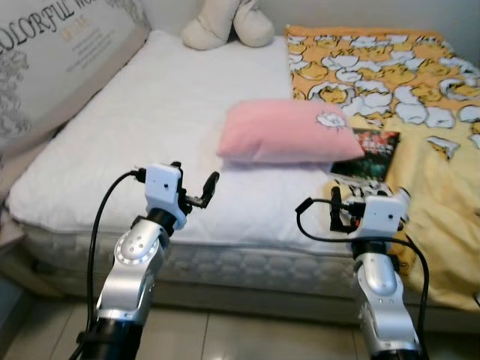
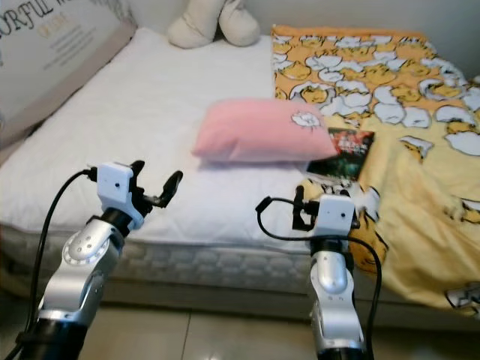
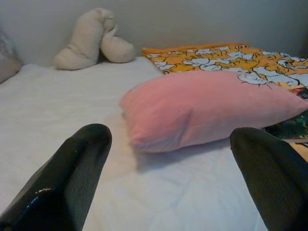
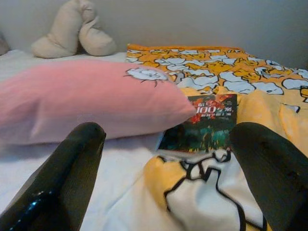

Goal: Clean up the room

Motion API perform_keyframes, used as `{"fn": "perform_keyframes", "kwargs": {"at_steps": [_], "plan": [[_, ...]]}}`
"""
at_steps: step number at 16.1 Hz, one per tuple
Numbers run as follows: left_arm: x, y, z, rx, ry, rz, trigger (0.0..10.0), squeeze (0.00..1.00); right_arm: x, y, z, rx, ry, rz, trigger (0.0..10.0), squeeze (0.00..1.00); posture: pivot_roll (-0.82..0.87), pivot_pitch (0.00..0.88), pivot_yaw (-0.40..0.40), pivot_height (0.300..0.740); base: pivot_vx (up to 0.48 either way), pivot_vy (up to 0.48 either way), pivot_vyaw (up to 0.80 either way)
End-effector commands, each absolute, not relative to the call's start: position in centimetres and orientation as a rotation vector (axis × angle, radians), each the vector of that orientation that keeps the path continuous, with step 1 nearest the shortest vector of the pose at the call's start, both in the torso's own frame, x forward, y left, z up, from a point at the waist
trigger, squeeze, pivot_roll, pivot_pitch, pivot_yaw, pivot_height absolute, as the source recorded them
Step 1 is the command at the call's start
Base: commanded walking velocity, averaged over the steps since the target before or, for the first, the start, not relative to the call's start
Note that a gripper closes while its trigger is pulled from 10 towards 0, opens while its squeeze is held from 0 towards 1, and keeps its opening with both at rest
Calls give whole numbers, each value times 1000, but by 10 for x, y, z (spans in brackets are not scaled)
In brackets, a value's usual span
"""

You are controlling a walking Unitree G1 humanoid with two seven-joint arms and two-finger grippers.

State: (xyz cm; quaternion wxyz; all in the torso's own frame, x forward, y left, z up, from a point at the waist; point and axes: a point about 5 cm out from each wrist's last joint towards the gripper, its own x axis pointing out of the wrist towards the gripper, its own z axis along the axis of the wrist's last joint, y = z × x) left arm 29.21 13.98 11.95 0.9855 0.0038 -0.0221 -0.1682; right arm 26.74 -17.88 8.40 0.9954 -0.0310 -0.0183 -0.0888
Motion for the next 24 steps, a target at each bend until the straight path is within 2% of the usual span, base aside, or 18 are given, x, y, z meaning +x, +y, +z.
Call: {"fn": "perform_keyframes", "kwargs": {"at_steps": [1,7,10,11,16,21,24], "plan": [[293,131,123,11,-55,-378,10000,0,267,-185,84,-64,-34,-194,10000,0,-52,0,50,740,480,0,-744],[295,130,124,-3,-51,-368,10000,0,271,-184,87,-50,-33,-197,10000,0,-53,0,53,740,400,0,-103],[301,131,130,31,-52,-369,10000,0,288,-197,102,38,-29,-267,10000,0,-50,0,57,740,0,0,0],[311,137,137,26,-56,-349,10000,0,303,-204,105,97,-4,-293,10000,0,-43,0,60,740,0,0,0],[318,147,146,45,-67,-333,10000,0,335,-207,110,226,57,-278,10000,0,-5,0,64,740,0,0,0],[281,129,133,74,-3,-531,10000,0,361,-221,120,227,101,-273,10000,0,72,0,45,740,0,0,0],[268,130,125,100,33,-536,10000,0,371,-221,128,166,96,-248,10000,0,118,0,14,740,0,0,0]]}}
